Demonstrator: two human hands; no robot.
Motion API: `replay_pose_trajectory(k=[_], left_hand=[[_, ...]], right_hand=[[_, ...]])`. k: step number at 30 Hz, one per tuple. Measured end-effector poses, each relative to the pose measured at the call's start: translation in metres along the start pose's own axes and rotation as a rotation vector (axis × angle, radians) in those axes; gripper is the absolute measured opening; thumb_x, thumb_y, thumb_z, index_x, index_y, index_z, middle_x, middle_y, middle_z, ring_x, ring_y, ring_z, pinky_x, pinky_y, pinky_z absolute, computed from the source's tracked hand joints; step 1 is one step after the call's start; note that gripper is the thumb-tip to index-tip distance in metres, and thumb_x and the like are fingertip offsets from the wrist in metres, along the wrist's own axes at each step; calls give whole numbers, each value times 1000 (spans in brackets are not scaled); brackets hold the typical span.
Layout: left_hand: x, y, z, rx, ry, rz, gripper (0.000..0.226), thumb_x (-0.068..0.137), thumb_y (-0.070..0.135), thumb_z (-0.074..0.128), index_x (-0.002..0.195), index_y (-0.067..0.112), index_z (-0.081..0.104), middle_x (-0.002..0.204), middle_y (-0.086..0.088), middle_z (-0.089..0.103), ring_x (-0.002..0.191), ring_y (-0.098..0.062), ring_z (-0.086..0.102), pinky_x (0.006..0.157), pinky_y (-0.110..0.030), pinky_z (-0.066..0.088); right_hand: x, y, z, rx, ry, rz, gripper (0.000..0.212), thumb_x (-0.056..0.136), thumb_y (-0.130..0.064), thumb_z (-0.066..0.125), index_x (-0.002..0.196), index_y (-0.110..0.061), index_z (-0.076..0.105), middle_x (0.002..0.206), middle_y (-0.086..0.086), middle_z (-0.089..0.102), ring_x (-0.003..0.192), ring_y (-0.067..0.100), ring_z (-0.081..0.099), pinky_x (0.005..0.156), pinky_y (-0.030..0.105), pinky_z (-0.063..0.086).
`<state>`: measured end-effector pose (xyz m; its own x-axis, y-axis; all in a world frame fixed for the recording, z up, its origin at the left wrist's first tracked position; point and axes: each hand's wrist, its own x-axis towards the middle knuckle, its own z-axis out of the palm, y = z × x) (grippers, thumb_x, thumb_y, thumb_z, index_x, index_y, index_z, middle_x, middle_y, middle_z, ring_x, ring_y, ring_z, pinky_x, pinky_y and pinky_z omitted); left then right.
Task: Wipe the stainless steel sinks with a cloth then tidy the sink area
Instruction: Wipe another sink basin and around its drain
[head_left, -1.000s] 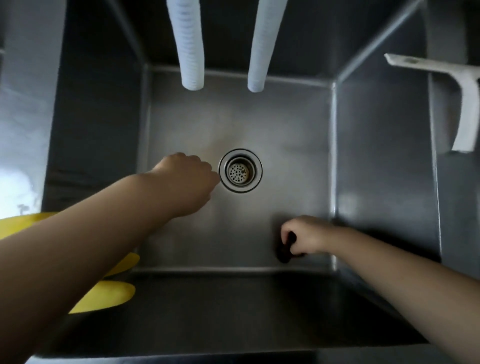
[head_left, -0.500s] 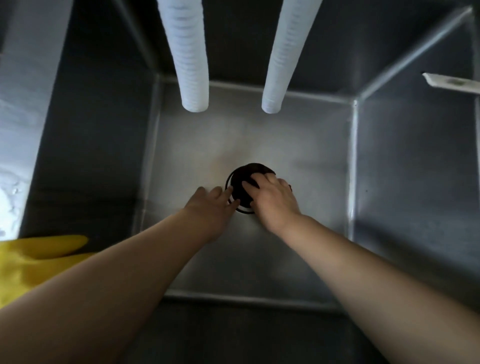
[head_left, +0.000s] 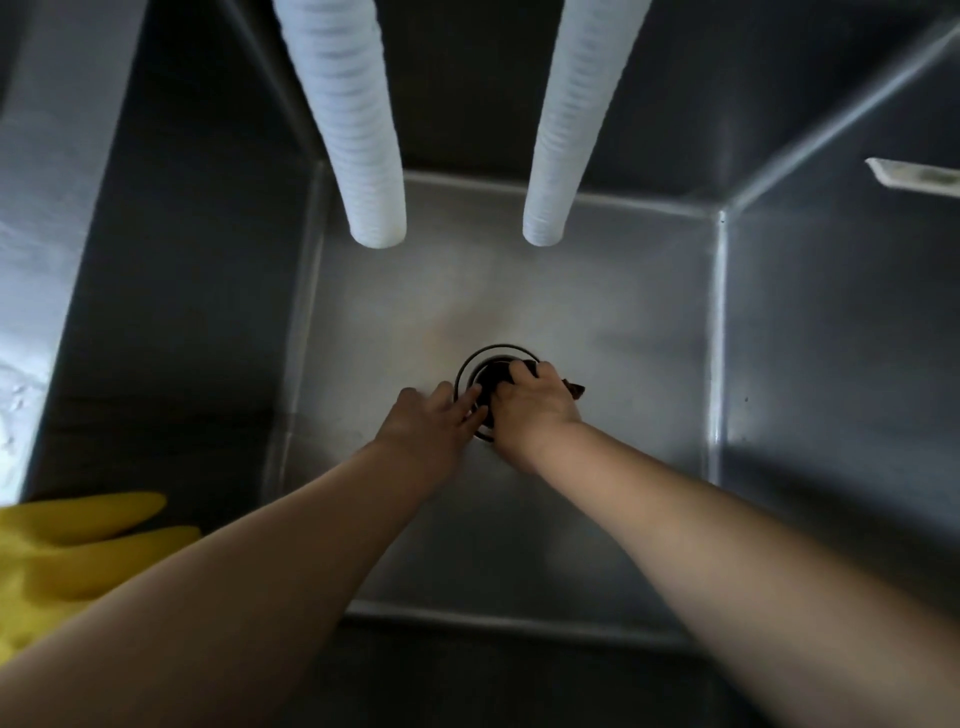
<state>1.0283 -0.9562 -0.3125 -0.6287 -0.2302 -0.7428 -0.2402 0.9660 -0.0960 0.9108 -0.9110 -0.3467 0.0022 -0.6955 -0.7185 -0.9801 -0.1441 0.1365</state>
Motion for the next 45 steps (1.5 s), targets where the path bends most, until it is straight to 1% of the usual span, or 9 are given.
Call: replay_pose_trajectory(k=[11,15,21,27,33,36,40,43,45], left_hand=[[0,0,3,-56,11,1,70,96,27,38,150,16,-5,158,-7,-12,137,-27,15,100,-37,34],[-2,-1,4,-48,16,11,68,98,26,34,150,13,-7,158,-7,-16,138,-27,12,103,-37,31],[-5,-2,5,-74,41,8,72,100,29,35,149,10,-14,158,-9,-15,139,-28,12,107,-40,27],[-3,0,4,-149,117,-26,82,98,33,39,144,13,-26,159,-9,-3,136,-28,18,100,-42,34],[4,2,-3,-192,77,1,76,95,37,42,149,29,-12,157,-18,3,134,-31,23,93,-40,36],[2,1,-3,-217,74,-2,71,95,44,42,150,33,0,156,-21,-3,137,-32,19,98,-42,34],[1,1,1,-176,53,9,71,92,52,43,150,33,8,156,-21,-12,144,-32,-4,110,-54,20],[4,2,4,-162,18,32,72,92,53,42,151,31,5,155,-18,-19,144,-32,-16,111,-61,9],[6,3,6,-166,5,44,73,92,53,42,150,31,2,156,-15,-18,144,-31,-17,112,-63,6]], right_hand=[[21,4,-13,184,-74,15,25,89,-24,58,114,-20,59,124,1,55,124,25,35,98,36,33],[19,8,-6,277,27,2,27,89,-18,55,116,-18,56,122,2,55,120,24,38,99,34,33],[2,17,21,776,337,83,27,90,-3,44,110,-14,59,114,6,58,112,23,43,91,25,35],[-14,21,35,1524,579,316,30,87,3,49,76,-23,59,82,-8,60,79,5,54,66,3,37],[-35,47,40,1899,778,636,31,86,-1,49,72,-26,62,72,-3,61,68,13,54,68,29,44],[-45,51,34,1779,870,704,24,79,-15,46,72,-31,62,71,-3,60,66,18,52,66,34,43],[-47,31,26,1123,923,446,20,80,-10,52,91,-11,69,86,5,66,85,28,57,80,26,39],[-32,13,26,624,589,142,32,91,-20,52,119,-8,61,111,10,61,103,33,47,88,36,39],[-19,5,26,372,380,96,40,95,-28,43,132,-14,49,125,3,49,111,29,37,89,36,32]])
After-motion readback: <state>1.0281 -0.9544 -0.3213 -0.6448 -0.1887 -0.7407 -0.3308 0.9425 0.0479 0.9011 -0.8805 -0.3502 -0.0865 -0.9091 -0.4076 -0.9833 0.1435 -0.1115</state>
